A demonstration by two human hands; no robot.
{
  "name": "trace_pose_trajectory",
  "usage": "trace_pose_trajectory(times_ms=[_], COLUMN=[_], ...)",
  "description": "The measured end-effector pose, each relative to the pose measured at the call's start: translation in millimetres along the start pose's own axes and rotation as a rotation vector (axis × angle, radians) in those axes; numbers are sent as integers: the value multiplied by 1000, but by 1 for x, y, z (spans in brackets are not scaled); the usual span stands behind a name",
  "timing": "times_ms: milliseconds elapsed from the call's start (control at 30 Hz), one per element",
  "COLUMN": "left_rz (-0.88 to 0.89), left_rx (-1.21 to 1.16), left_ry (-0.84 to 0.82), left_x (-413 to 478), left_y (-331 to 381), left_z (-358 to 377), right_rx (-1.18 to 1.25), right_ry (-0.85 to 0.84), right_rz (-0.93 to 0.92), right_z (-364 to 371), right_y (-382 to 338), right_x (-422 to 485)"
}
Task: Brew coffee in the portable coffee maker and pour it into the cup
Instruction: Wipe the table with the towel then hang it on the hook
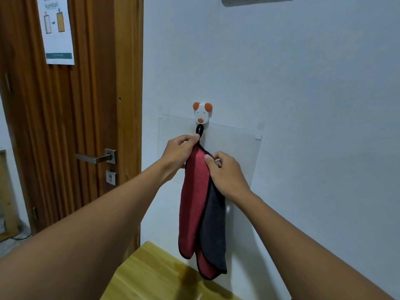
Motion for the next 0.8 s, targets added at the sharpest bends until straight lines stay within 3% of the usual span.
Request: trace_pose_trajectory(times_ms=[333,467,667,800], left_rz=[-19,-43,97,112], left_rx=[44,84,232,406], left_ry=[126,102,61,-65], left_x=[6,0,-20,-56], left_y=[-4,-15,-16,-31], left_z=[0,1,-2,2], right_rx=[27,5,-51,-66], right_ry=[-9,-34,-63,-56], right_rz=[27,75,146,177], right_z=[3,10,20,20], right_y=[5,18,38,50], right_x=[3,-2,-22,-50])
Point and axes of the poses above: each hand's wrist, its own x-axis towards the middle knuckle, its own z-axis out of the palm, y = z × x, the point moved 9 cm from there along x, towards the middle knuckle, and after that the axes turned 10 degrees about z, right-handed, at the moved point
